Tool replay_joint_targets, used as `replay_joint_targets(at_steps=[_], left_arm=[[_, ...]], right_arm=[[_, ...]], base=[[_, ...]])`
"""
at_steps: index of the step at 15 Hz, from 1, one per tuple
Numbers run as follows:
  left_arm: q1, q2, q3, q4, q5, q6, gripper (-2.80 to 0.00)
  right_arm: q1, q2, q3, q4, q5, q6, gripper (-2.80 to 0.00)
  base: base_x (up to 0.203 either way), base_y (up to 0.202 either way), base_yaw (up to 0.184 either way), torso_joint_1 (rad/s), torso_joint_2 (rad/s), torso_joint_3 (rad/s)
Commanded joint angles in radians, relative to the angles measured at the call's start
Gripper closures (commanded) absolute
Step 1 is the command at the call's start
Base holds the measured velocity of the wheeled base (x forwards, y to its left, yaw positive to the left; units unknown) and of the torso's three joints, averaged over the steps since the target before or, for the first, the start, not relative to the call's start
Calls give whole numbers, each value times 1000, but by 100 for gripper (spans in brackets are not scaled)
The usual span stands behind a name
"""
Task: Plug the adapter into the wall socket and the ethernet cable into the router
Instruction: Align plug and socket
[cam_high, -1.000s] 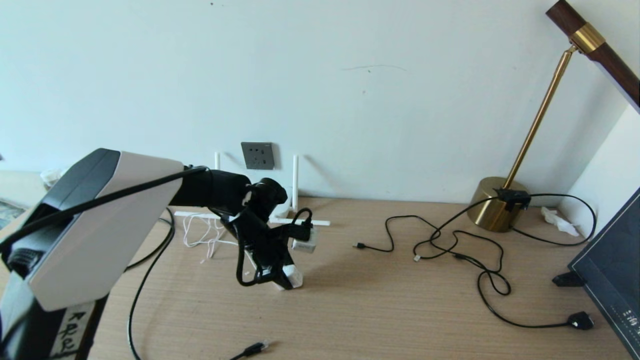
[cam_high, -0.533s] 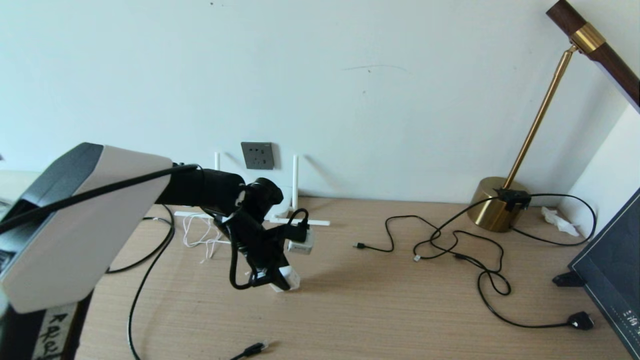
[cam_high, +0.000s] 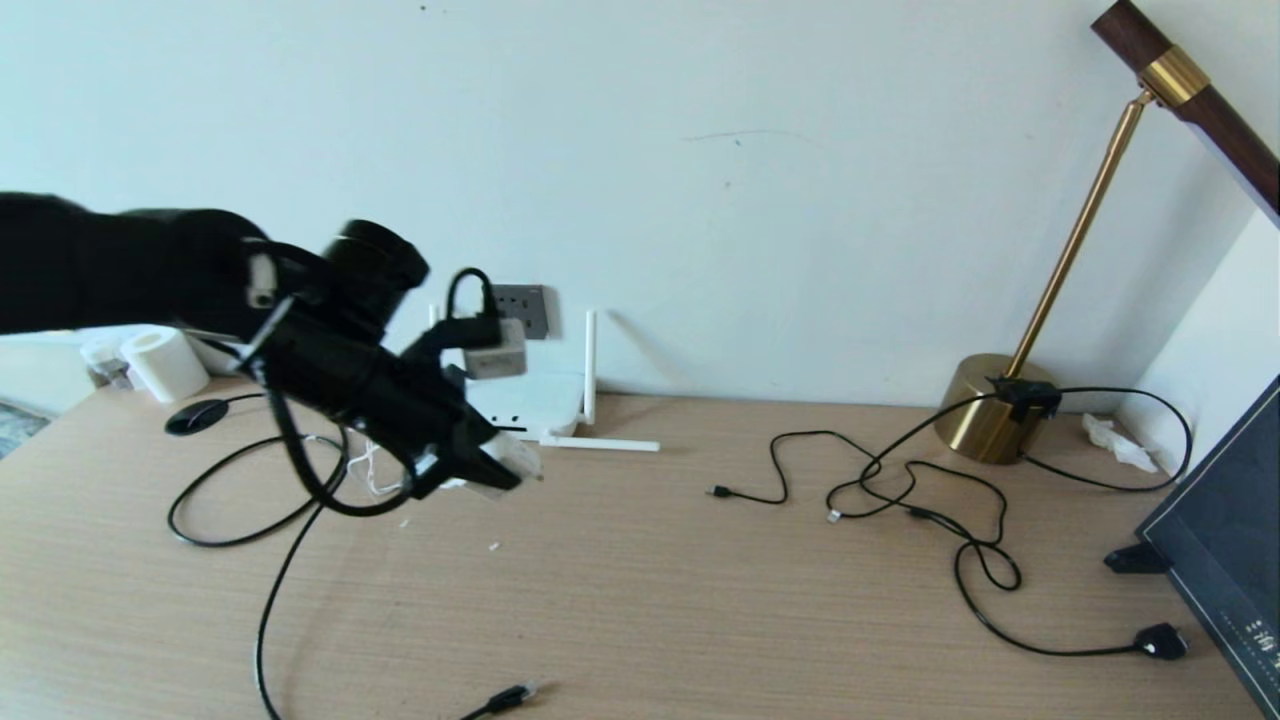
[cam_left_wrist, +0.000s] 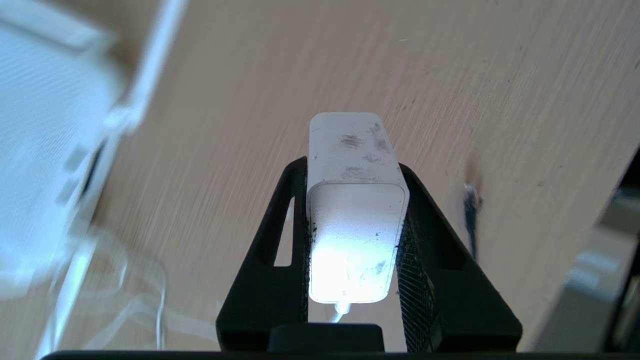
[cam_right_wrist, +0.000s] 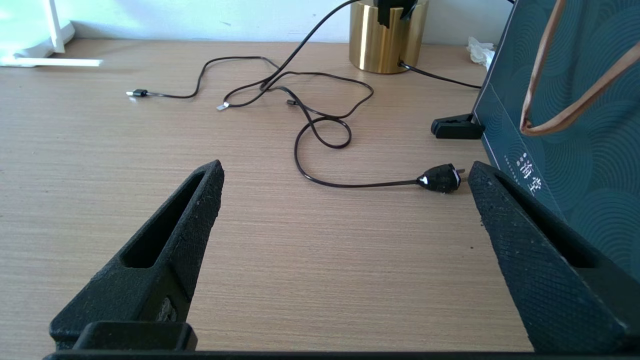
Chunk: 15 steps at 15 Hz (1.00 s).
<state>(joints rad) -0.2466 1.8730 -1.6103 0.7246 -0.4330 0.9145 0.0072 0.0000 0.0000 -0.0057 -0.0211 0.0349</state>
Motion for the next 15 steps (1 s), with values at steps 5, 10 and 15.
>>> replay_joint_targets(at_steps=[5, 10, 15], left_arm=[[366, -547, 256, 0, -35, -124, 0], [321, -679, 340, -62, -125, -856, 0], [235, -553, 591, -592, -65, -1193, 0]], right_arm=[[0, 2, 0, 0, 0, 0, -280], [0, 2, 0, 0, 0, 0, -280], [0, 2, 0, 0, 0, 0, -280]], base=[[0, 0, 0, 0, 0, 0], [0, 0, 0, 0, 0, 0], [0, 0, 0, 0, 0, 0]])
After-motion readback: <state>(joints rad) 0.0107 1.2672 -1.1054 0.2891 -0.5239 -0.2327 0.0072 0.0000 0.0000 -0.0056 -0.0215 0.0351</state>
